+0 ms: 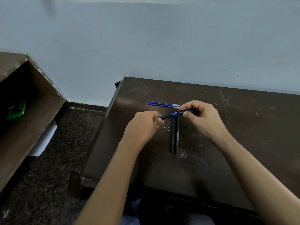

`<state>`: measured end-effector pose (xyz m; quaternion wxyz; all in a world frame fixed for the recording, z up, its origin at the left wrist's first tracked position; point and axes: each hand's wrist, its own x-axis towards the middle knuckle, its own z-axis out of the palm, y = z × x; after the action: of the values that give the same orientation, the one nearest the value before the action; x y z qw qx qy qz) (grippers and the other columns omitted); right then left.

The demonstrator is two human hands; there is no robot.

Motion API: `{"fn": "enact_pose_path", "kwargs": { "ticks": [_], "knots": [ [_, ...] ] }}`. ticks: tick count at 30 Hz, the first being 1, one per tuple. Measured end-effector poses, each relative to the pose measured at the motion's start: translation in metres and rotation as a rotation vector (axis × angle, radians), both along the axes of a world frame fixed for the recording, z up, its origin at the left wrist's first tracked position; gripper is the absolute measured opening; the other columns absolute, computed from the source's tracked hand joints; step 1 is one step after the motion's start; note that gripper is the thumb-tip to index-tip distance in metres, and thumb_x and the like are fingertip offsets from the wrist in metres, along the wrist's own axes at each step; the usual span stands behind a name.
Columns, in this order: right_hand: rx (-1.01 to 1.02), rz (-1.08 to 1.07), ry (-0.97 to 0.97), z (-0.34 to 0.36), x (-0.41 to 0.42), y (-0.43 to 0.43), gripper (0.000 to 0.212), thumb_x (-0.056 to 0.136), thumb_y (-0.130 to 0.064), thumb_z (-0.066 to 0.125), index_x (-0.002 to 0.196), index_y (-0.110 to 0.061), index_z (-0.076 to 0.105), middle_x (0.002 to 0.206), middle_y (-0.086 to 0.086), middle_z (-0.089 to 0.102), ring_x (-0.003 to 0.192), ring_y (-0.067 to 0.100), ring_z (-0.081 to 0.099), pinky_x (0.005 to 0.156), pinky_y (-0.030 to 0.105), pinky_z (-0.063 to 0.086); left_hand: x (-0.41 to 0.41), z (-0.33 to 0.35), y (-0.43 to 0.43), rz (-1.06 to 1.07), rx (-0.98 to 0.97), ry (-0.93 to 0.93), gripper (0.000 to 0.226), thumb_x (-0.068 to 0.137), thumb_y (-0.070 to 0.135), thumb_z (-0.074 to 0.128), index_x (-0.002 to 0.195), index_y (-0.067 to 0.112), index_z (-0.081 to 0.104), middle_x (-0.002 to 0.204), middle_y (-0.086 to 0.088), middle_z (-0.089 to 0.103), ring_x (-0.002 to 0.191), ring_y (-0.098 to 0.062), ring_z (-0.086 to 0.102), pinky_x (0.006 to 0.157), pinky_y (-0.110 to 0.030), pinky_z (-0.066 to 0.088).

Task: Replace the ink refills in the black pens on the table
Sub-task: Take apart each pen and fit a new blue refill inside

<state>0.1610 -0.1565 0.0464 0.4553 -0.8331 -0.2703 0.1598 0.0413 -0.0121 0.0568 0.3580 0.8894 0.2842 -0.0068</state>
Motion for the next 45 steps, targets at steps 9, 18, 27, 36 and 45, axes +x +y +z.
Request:
{"fn": "enact_pose_path", "kwargs": {
  "ticks": [9,18,27,36,45],
  "knots": [
    [-0.068,0.142,-0.055,0.001,-0.015,0.002,0.022,0.084,-0.009,0.065,0.086,-0.03,0.073,0.083,-0.011,0.071,0.079,0.008,0.063,0.066,0.01,0.045,0.003,-0.005,-0.01,-0.079,0.102,-0.043,0.019,0.092,0.026,0.055,0.099,0.022,0.072,0.087,-0.001,0.07,0.078,-0.013,0.061,0.067,-0.024,0.043],
    [-0.14,0.105,-0.028,-0.004,-0.017,0.01,0.022,0.083,-0.009,0.063,0.082,-0.028,0.074,0.074,-0.012,0.066,0.07,-0.006,0.057,0.057,-0.004,0.037,0.002,-0.014,-0.017,-0.036,0.195,-0.096,0.017,0.089,0.025,0.06,0.1,0.021,0.073,0.057,0.014,0.042,0.051,-0.001,0.042,0.048,-0.011,0.027],
    [-0.188,0.09,-0.017,-0.02,-0.019,0.02,0.021,0.084,-0.013,0.064,0.103,-0.022,0.065,0.097,-0.005,0.064,0.086,0.008,0.058,0.063,0.007,0.039,0.007,-0.022,-0.016,0.056,0.085,0.015,0.02,0.088,0.028,0.062,0.103,0.02,0.071,0.078,0.007,0.056,0.062,-0.003,0.046,0.054,-0.015,0.033],
    [-0.355,-0.096,0.058,-0.047,-0.01,0.009,0.05,0.084,-0.021,0.067,0.131,-0.012,0.052,0.115,0.013,0.06,0.11,0.027,0.056,0.092,0.034,0.045,0.013,-0.036,-0.025,0.306,0.139,0.093,0.022,0.089,0.032,0.06,0.1,0.015,0.067,0.073,0.008,0.05,0.056,-0.005,0.042,0.05,-0.018,0.028],
    [-0.428,-0.01,0.052,-0.063,-0.021,0.012,0.055,0.084,-0.019,0.066,0.134,-0.008,0.046,0.112,0.016,0.063,0.111,0.032,0.056,0.094,0.038,0.047,0.023,-0.065,-0.034,0.271,0.14,0.109,0.025,0.089,0.033,0.059,0.104,0.012,0.058,0.102,-0.006,0.063,0.091,-0.022,0.063,0.064,-0.03,0.038]
  ]
}}
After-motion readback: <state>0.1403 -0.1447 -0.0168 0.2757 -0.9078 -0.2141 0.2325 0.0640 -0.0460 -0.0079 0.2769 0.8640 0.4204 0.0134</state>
